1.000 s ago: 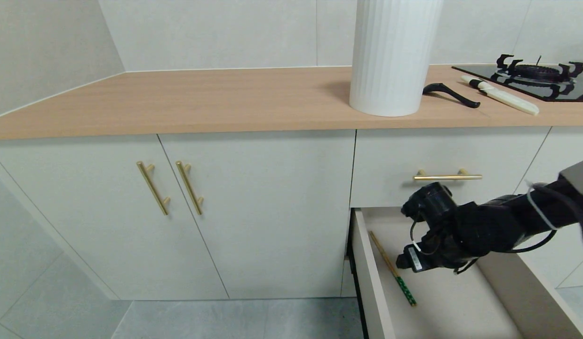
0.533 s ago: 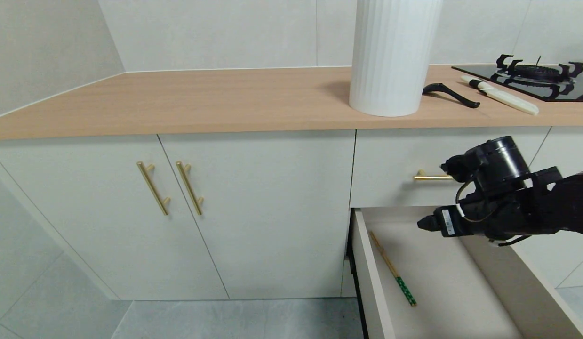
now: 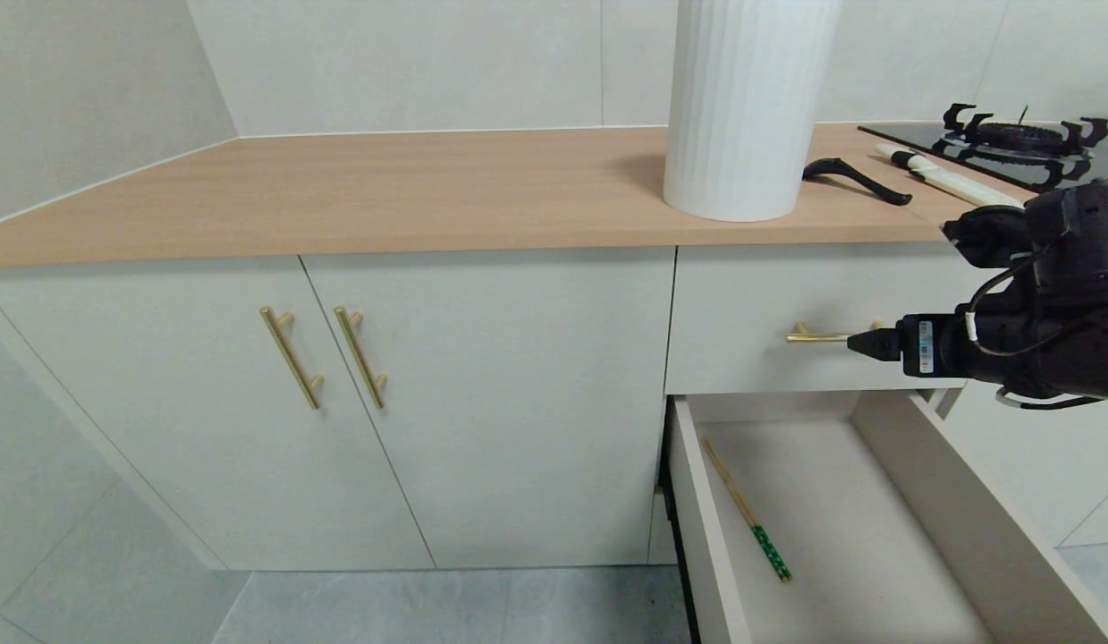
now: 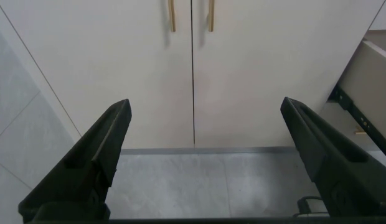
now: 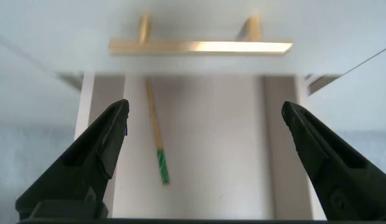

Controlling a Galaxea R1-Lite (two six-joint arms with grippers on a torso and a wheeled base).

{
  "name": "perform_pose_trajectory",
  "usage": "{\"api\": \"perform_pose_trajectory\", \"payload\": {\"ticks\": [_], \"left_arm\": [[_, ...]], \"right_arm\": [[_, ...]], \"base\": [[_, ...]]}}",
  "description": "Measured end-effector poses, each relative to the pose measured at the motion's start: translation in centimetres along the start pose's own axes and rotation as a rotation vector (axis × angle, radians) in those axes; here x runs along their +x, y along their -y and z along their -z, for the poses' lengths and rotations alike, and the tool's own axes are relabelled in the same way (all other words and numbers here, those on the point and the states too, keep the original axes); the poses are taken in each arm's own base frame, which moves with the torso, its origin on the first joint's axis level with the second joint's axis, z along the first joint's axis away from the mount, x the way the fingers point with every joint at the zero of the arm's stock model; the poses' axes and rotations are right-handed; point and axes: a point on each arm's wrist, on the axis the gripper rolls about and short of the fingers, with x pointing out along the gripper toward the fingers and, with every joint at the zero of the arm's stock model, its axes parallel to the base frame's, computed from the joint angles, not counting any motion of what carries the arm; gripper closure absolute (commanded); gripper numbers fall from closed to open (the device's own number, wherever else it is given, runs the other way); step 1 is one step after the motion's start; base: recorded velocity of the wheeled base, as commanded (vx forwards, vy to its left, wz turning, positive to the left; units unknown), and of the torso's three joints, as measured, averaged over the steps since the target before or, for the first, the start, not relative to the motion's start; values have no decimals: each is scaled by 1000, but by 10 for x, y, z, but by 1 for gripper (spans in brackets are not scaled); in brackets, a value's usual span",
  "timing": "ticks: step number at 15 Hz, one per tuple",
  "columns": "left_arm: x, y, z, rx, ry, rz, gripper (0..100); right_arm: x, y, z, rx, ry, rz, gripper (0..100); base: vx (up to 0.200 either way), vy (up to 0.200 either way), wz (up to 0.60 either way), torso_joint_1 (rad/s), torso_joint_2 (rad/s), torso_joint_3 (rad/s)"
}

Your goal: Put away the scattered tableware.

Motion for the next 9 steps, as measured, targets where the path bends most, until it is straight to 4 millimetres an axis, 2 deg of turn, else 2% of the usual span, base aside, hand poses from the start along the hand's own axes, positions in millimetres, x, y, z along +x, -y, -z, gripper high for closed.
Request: {"api": "perform_pose_trajectory", "payload": {"ticks": [2,5,9], "left_arm": [[0,0,0,0,0,0,0],[0,0,0,0,-1,0,0],[0,0,0,0,1,0,0]], "right_arm": [[0,4,-1,8,4,12,0],[-1,7,-2,13,11,20,0],[-1,13,-3,11,15,38,0]], "base": [[0,0,0,46,-208,-147],[0,0,0,77,-250,-284],[0,0,0,171,-544,-289]]}}
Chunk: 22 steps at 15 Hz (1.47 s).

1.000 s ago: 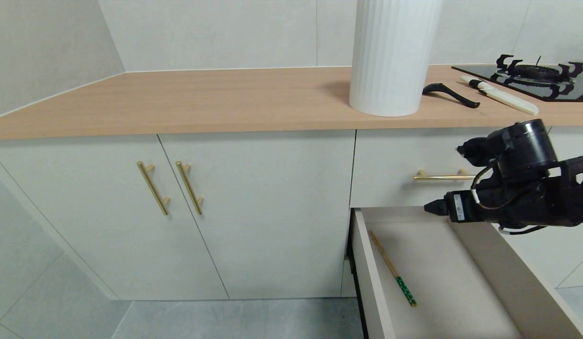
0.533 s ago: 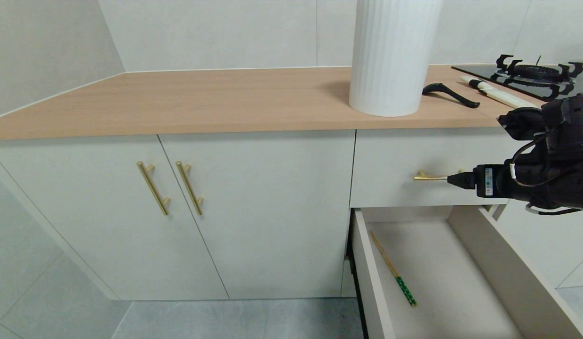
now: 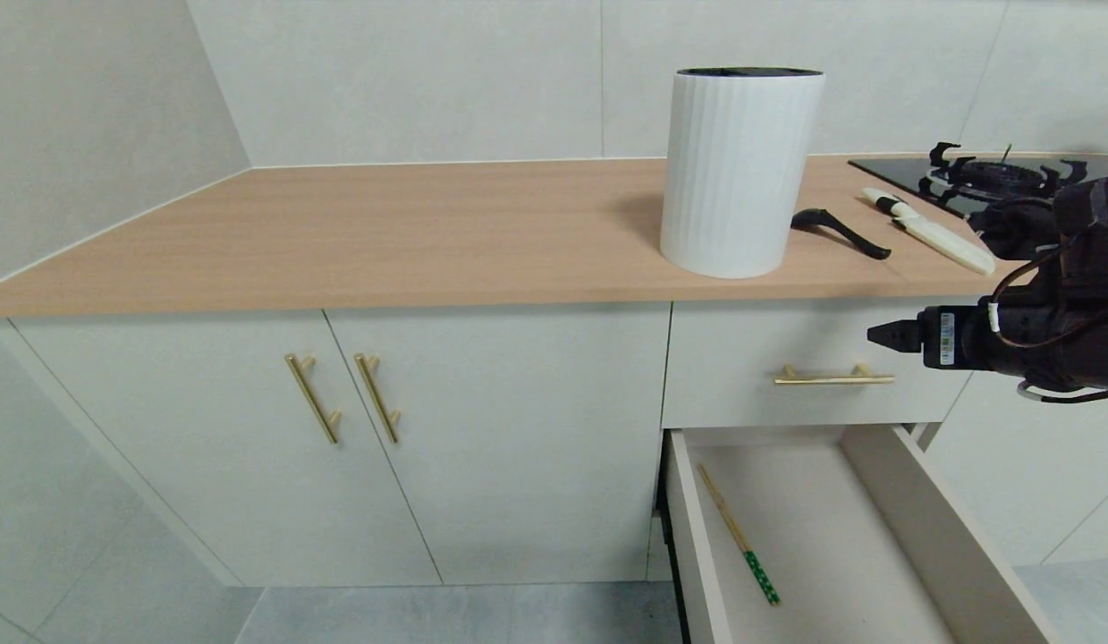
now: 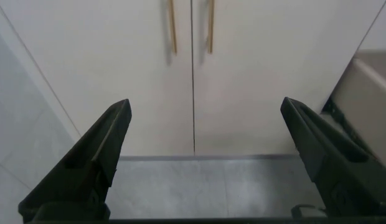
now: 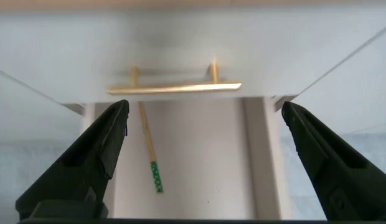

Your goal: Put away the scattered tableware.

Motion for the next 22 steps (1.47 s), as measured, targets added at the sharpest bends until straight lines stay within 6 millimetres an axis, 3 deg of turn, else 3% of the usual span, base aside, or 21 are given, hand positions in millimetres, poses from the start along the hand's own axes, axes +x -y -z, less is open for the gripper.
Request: {"api": "perform_pose_trajectory", "payload": {"ticks": [6,16,22], "left_arm": [[0,0,0,0,0,0,0],[0,0,0,0,-2,0,0],[0,0,0,0,0,0,0]], "right_arm": [[4,0,-1,6,17,3,0],[18,-2,1,6,15,4,0],[29,-1,3,10,17,11,0]], "base": [[0,0,0,166,-421,-255],[0,0,0,14,-37,-23],[0,0,0,186,-426,-240]]}}
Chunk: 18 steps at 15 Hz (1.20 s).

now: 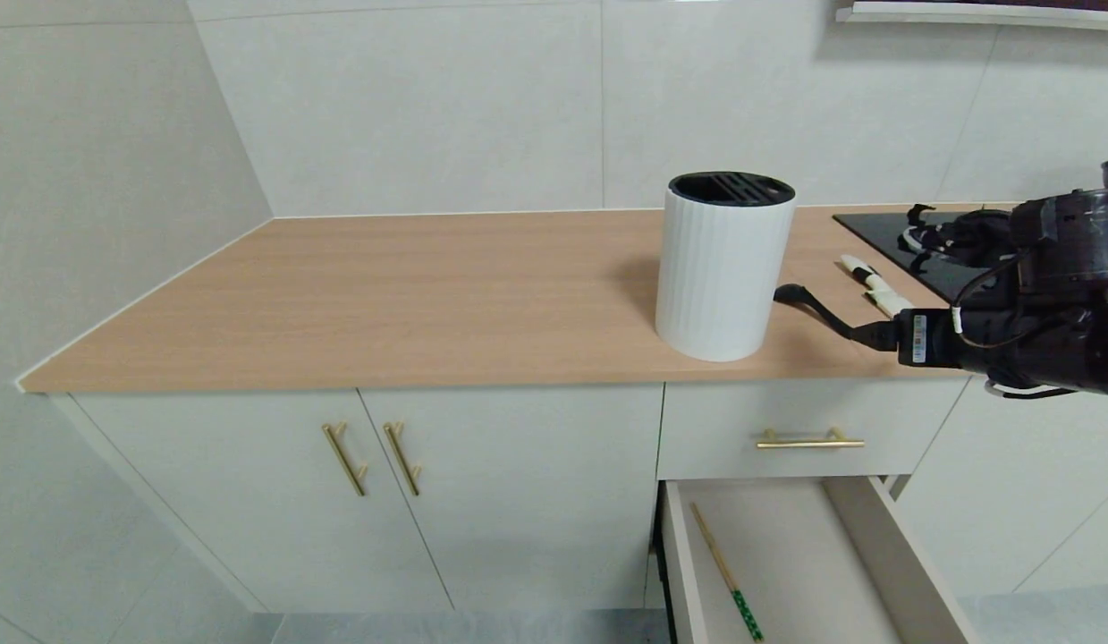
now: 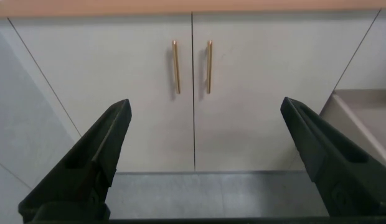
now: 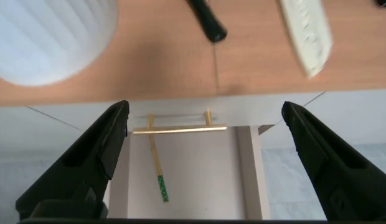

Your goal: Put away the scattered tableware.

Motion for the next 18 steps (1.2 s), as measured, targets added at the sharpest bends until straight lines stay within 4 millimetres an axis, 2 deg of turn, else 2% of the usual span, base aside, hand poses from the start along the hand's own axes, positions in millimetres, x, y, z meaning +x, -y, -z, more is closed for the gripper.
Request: {"api": "perform_pose_trajectory", "payload": {"ticks": [3,6,11,13,15,18], "left_arm": [[0,0,0,0,1,0,0],[0,0,0,0,-1,0,0],[0,0,0,0,-1,0,0],[0,0,0,0,-1,0,0],[0,0,0,0,-1,0,0],[0,0,0,0,-1,0,0]], "right_arm": [[6,0,-1,4,14,-20,0],[18,5,-2,-10,33,-103,0],[52,26,-16,0,68,-223,0],[69,32,-8,-24,41,-232,0],[88,35,-4,-39,91,-221,0],[113,33,10,-46,106,-218,0]], "base": [[0,0,0,201,-447,-248],[0,0,0,61,-124,-66],[0,0,0,0,0,0],[0,0,0,0,0,0],[0,0,0,0,0,0],[0,0,0,0,0,0]]}}
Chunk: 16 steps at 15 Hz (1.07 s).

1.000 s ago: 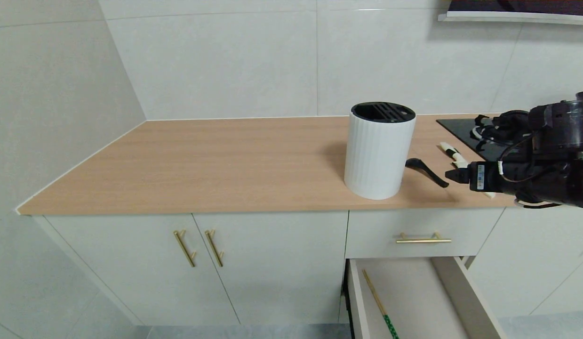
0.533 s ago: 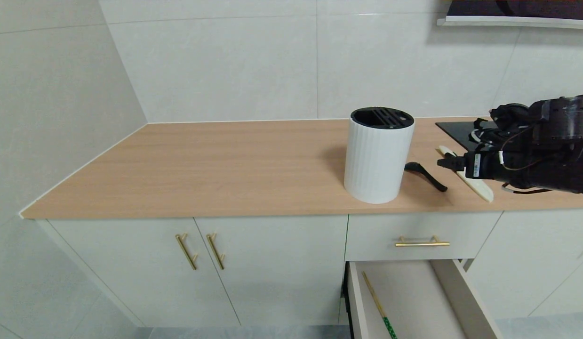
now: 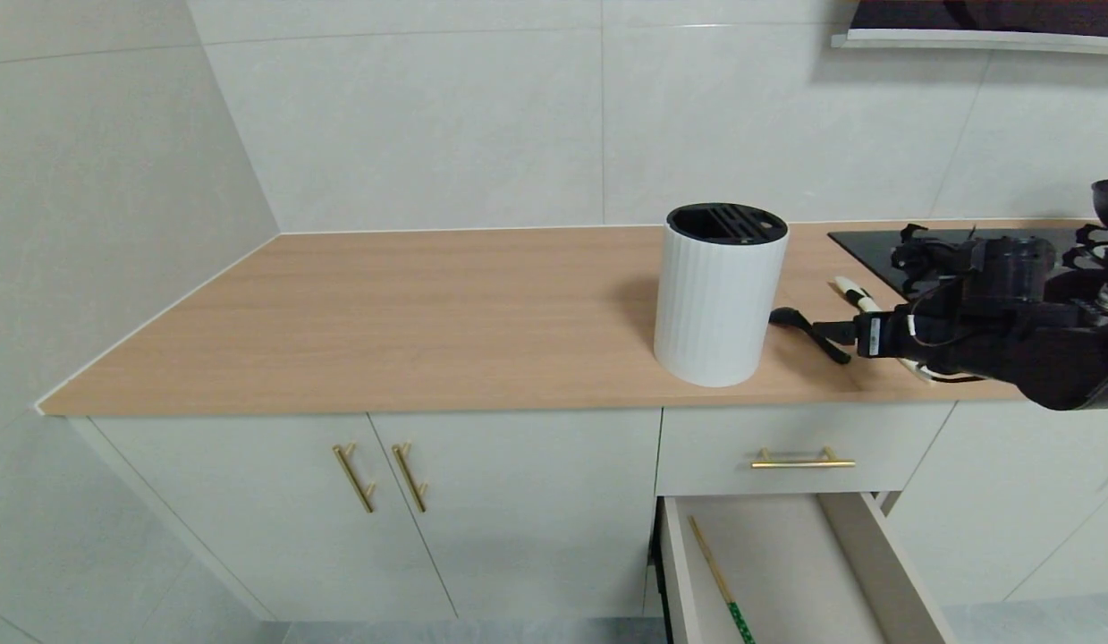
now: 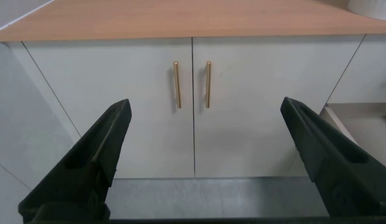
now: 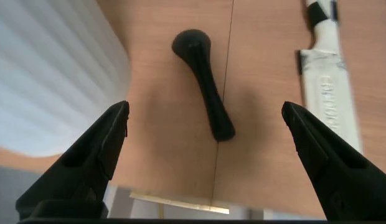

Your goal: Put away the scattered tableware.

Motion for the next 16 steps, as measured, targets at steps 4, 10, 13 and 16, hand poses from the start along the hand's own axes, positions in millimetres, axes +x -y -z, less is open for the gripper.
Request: {"api": "perform_pose_trajectory", "payload": {"ticks": [4,10,13,16], "left_arm": [[0,0,0,0,0,0,0],[0,0,0,0,0,0,0],[0,0,0,0,0,0,0],[0,0,0,0,0,-1,0]], "right_arm": [[28,-1,19,-5,-8,40,0],[50,3,26,-2,10,88,0],[59,3,29,-4,23,104,0],[62,4,32,-3,16,104,0]], "base": [[0,0,0,0,0,0],[0,0,0,0,0,0],[0,0,0,0,0,0],[0,0,0,0,0,0]]}}
